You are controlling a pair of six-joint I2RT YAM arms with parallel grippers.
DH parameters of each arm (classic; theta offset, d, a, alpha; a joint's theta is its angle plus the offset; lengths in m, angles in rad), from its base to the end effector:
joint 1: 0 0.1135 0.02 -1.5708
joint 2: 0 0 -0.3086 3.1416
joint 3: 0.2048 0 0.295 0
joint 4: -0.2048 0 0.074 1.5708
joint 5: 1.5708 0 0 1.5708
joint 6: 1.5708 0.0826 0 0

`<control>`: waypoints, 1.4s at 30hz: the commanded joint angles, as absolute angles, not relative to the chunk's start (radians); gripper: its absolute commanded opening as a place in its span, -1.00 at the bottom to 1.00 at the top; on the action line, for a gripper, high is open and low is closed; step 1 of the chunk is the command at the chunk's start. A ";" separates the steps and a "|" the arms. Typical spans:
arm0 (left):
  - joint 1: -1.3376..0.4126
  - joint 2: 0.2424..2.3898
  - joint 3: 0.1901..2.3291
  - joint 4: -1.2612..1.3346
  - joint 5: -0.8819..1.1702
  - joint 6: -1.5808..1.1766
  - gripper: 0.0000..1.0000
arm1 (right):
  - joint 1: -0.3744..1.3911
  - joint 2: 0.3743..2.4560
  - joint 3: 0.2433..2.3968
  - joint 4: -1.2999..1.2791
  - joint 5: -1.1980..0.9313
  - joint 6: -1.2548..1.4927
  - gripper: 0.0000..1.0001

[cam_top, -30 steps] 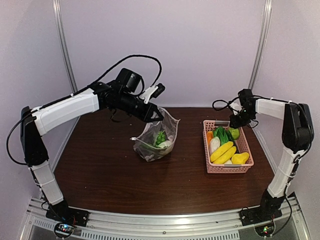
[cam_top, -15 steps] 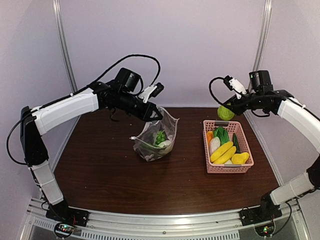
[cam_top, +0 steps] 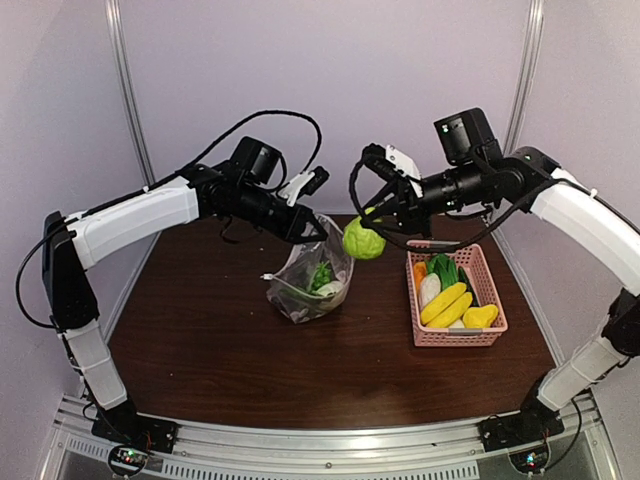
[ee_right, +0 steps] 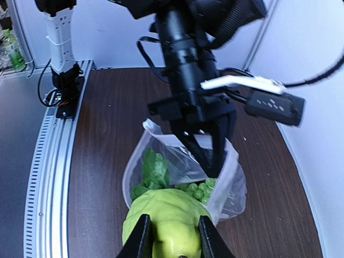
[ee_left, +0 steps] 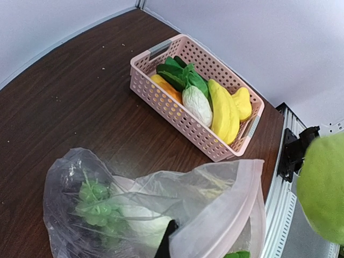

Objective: Place the food in the zip-top bag and seal the zipper
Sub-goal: Place the fake fruit in the zipper food storage bag, then adjust the zipper food storage bag at the center of the board.

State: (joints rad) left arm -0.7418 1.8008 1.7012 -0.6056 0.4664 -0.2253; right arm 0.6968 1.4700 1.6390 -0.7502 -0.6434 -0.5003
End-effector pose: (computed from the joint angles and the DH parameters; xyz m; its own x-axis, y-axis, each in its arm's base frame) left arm 0.3408 -0.3627 0.3492 -0.6570 0.3314 -0.6771 0.7275 0.5142 -0.4542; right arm 0.2601 0.2823 0.4513 0.0613 -0.4491 -0.8914 -0.9899 0.0870 -0.1119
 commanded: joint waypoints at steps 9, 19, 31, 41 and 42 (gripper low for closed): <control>-0.721 1.805 1.694 -0.568 0.516 -0.212 -1.00 | 0.944 1.682 1.840 -0.860 -0.361 -0.608 -0.74; -0.719 1.796 1.691 -0.574 0.520 -0.218 -1.00 | 0.943 1.743 1.846 -0.781 -0.106 -0.602 -0.68; -0.718 1.794 1.690 -0.577 0.518 -0.221 -1.00 | 0.979 1.690 1.814 -0.950 -0.239 -0.749 0.03; -0.715 1.796 1.690 -0.578 0.523 -0.226 -1.00 | 1.077 1.735 1.756 -1.014 -0.108 -0.831 0.03; -0.715 1.796 1.690 -0.579 0.525 -0.226 -1.00 | 1.077 1.741 1.756 -1.009 -0.097 -0.829 0.04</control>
